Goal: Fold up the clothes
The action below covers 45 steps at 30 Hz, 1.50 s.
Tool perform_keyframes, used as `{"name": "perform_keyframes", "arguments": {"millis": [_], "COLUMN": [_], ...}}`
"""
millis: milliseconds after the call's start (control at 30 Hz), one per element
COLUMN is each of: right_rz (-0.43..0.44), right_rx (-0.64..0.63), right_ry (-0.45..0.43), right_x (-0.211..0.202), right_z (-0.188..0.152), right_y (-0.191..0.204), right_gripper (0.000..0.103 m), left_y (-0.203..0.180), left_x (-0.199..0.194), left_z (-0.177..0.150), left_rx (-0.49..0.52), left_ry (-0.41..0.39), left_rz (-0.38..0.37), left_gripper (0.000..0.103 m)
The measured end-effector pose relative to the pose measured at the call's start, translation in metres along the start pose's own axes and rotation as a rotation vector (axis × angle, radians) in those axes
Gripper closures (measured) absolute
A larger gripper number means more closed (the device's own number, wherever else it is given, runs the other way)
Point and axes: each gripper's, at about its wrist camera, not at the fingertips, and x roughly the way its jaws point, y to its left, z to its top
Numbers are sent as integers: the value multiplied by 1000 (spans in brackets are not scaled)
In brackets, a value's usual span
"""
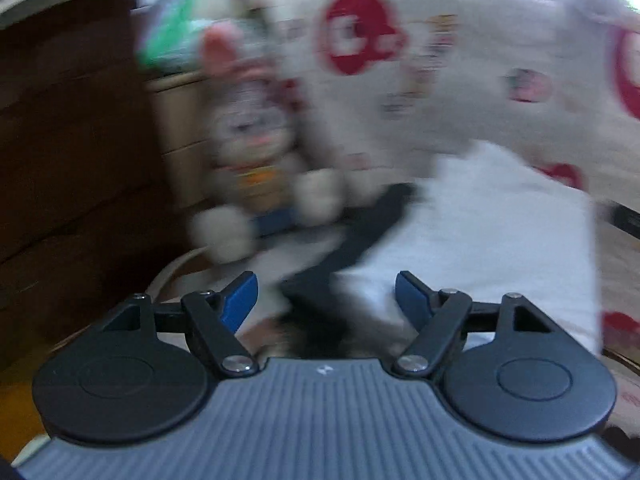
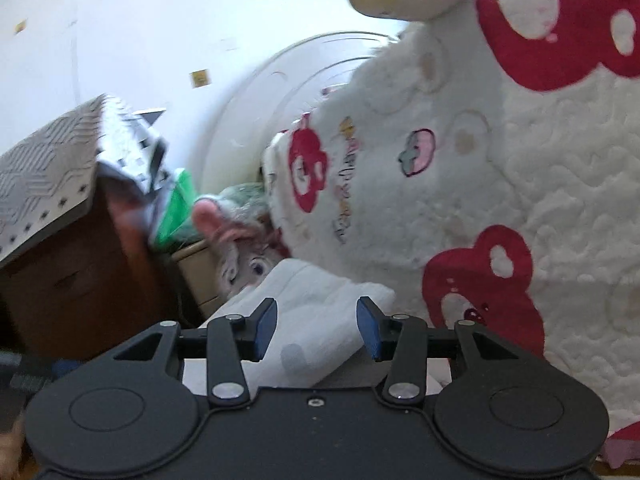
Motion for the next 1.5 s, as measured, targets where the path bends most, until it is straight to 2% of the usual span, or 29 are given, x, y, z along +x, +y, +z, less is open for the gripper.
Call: {"name": "perform_keyframes", "arguments": {"millis": [133, 267, 367, 400, 467, 567, 633, 700, 833, 867, 1033, 1133, 1267, 1367, 1500], "right_rz": [-6, -38, -39, -39, -36, -52, -53, -56, -77, -81, -104, -121, -82, -84, -105], "right_rx": [-61, -154, -128, -114, -90, -79, -73, -65, -58, -57, -59, -76, -30, -2, -19], "right_ry": [27, 59, 46, 40, 27, 27, 29, 12, 38, 44, 78, 85, 77, 81, 80], "right_x": [-31, -69, -102, -113, -140, -177, -198, -217, -243, -248, -273, -285, -297, -302, -309], "right_z": [-8, -23, -37, -42, -56, -78, -93, -107, -121, -123, -138, -151, -162, -170, -173], "right_y": [-1, 1, -1, -2, -3, -1, 0, 1, -1, -2, -5, -1, 2, 5, 8], "right_gripper": [47, 45, 38, 38, 37, 37, 37, 35, 34, 33, 32, 32, 32, 32, 32], "left_y": [-16, -52, -78, -88, -108, -139, -160, -179, -204, -208, -222, -228, -234, -239, -240], "left_x": [-32, -61, -81, -87, -93, -98, -104, -107, -115, -118, -127, -135, -145, -147, -150], "left_z": [-12, -46, -76, -87, -106, -129, -146, -161, -188, -195, -232, -250, -262, -266, -271], "left_rx": [30, 62, 56, 52, 52, 53, 64, 85, 82, 70, 21, 17, 39, 68, 60], "left_ry": [11, 43, 59, 64, 79, 93, 90, 113, 142, 142, 182, 178, 163, 162, 179], "left_rz": [-2, -16, -68, -77, -78, -78, -133, -155, -126, -110, -37, -13, -4, -10, -21], "left_gripper": [23, 21, 19, 13, 8, 8, 5, 3, 3, 0, 0, 0, 0, 0, 0]}}
